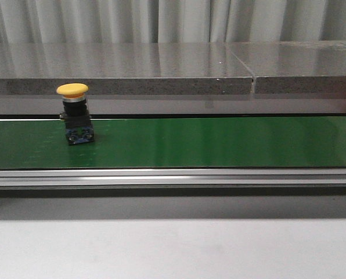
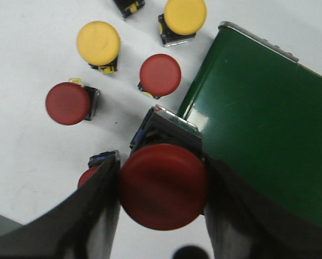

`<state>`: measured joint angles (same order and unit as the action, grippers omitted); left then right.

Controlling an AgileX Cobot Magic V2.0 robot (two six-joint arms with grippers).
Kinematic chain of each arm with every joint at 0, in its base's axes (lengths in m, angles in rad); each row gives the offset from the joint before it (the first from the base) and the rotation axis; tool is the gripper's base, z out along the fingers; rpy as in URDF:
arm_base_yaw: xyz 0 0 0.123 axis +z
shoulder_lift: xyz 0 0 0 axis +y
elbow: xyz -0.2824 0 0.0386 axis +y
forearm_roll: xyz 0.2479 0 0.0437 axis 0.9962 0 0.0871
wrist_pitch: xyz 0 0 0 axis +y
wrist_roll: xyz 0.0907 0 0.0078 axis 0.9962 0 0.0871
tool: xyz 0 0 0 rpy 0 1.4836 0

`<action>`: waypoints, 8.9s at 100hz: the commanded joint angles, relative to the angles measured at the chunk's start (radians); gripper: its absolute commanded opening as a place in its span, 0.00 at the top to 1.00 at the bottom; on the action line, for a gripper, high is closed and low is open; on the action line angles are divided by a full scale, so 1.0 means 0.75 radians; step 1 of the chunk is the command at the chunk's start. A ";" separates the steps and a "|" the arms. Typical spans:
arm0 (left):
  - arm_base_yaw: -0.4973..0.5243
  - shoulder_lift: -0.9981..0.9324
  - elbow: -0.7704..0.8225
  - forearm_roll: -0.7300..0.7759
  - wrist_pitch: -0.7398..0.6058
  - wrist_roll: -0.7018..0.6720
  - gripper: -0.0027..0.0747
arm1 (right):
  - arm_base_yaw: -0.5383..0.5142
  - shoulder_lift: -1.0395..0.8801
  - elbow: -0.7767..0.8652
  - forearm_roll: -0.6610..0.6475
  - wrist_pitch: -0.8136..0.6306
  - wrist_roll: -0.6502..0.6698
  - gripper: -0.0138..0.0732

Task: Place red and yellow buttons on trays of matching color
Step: 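Return the left gripper to the pile and grasp a red button, then set the red button on the green belt and release it, then move the right gripper to the yellow button at the belt's end, then close the right gripper on the yellow button, then lower the yellow button into the yellow tray and open the right gripper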

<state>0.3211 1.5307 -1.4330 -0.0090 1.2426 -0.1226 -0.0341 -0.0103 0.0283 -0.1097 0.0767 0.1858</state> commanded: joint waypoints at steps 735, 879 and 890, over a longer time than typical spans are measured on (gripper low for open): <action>-0.720 -1.999 1.067 -0.140 -0.519 0.253 0.99 | -0.632 2.248 -1.837 0.288 1.033 -0.147 0.67; -0.720 -1.999 1.067 -0.140 -0.519 0.253 0.99 | -0.307 1.796 -1.663 0.335 0.930 -0.180 0.10; -0.720 -1.999 1.067 -0.140 -0.519 0.253 0.99 | -0.192 1.778 -1.663 0.336 0.971 -0.206 0.10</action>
<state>-0.2119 0.0152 -0.6128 -0.0961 0.9258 0.0716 -0.2352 1.3641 -1.1963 0.1439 0.8165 0.0562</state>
